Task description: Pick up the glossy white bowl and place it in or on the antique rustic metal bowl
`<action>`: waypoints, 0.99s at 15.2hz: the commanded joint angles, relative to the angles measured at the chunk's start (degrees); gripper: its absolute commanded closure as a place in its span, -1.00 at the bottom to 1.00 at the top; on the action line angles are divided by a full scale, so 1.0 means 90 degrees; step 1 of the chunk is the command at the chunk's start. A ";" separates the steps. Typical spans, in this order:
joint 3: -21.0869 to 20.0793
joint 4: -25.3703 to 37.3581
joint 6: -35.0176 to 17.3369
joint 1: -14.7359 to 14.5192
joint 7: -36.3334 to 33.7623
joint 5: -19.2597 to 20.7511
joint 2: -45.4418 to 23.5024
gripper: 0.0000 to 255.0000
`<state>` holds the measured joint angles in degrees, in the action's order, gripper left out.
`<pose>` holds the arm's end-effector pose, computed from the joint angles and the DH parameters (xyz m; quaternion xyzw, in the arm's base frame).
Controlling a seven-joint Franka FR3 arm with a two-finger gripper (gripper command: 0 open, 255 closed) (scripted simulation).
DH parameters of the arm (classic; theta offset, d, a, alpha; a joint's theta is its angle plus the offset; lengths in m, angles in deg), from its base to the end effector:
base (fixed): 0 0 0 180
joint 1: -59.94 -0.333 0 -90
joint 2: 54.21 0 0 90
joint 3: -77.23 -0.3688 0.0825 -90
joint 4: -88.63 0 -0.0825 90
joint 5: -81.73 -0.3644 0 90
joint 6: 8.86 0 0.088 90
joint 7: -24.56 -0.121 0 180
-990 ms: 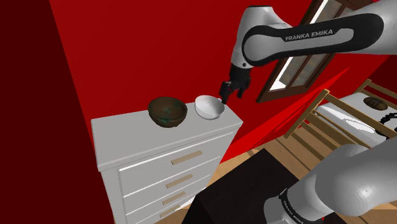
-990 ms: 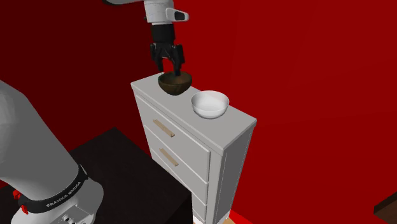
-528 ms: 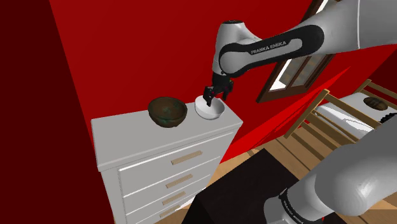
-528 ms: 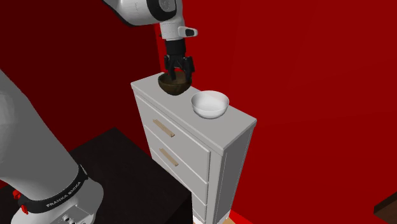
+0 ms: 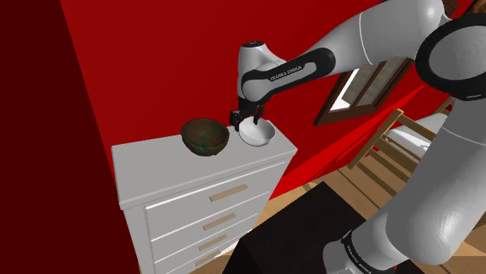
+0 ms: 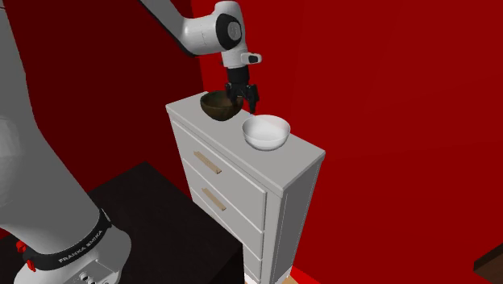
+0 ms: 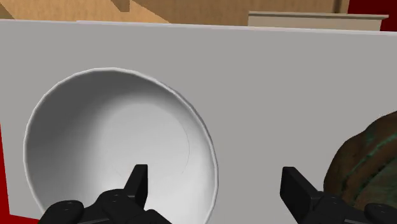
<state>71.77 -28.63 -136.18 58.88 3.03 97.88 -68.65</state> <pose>0.5763 0.0514 0.3630 0.9938 -0.0419 -0.0119 0.1026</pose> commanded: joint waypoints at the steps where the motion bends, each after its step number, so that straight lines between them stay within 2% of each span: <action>1: 0.0067 0.0411 -0.0108 -0.0032 -0.0158 0.0171 -0.0523 -1.00; 2: 0.0094 0.0611 -0.0123 -0.0059 -0.0227 0.0231 -0.0742 -1.00; 10: 0.0194 0.0482 -0.0642 -0.0029 -0.0316 0.0375 -0.1127 -1.00; 15: 0.0197 0.0482 -0.0642 -0.0032 -0.0315 0.0373 -0.1127 -1.00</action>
<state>73.68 -24.32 -141.94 58.70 0.16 101.28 -78.61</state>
